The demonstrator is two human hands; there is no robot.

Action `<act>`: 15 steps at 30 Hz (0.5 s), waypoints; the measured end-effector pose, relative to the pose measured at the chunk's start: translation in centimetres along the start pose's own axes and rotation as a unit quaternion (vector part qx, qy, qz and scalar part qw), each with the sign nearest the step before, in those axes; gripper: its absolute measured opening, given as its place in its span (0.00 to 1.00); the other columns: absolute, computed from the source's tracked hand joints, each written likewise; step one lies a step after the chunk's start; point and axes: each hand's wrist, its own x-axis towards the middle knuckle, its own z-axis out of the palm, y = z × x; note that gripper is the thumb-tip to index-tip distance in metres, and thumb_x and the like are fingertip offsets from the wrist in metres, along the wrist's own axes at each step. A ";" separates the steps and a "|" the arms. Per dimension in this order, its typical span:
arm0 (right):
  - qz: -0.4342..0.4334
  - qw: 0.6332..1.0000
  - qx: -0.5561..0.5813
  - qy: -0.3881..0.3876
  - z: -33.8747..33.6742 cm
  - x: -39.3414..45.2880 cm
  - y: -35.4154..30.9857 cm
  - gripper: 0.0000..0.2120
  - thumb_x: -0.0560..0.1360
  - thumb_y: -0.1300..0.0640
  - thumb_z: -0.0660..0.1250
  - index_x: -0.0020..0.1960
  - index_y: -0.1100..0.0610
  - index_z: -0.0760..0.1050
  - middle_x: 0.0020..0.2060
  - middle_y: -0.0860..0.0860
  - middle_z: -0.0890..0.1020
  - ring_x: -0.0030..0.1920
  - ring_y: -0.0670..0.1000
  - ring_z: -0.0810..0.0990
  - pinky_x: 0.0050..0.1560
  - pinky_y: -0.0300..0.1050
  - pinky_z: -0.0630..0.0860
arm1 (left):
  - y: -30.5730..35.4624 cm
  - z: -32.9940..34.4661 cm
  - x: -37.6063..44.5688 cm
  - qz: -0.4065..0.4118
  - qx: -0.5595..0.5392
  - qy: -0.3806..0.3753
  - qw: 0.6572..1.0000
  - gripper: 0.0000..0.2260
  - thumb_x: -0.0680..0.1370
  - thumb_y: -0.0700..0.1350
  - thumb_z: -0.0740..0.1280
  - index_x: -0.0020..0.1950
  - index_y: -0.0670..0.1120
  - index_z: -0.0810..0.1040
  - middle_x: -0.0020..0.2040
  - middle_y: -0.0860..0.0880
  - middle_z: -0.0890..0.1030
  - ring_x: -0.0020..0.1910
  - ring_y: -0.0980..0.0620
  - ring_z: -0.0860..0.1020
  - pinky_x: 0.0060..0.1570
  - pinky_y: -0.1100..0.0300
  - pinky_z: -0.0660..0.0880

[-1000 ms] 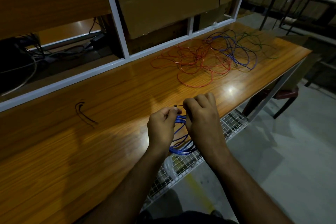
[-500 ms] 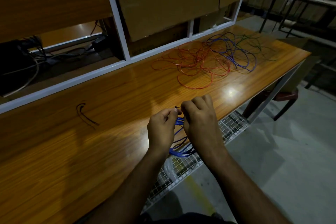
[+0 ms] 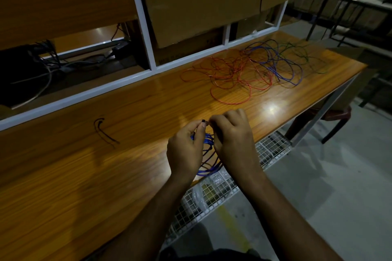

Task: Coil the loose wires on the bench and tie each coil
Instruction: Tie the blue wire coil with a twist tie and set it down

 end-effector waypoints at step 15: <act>-0.054 0.998 -0.044 0.010 0.7 -0.1 -0.7 0.03 0.77 0.62 0.70 0.46 0.63 0.78 0.40 0.55 0.76 0.43 0.53 0.71 0.42 0.46 0.69 | 0.1 -0.3 -1.1 0.031 0.030 0.020 0.999 0.19 0.79 0.60 0.55 0.55 0.54 0.83 0.39 0.54 0.84 0.35 0.55 0.80 0.32 0.49 0.79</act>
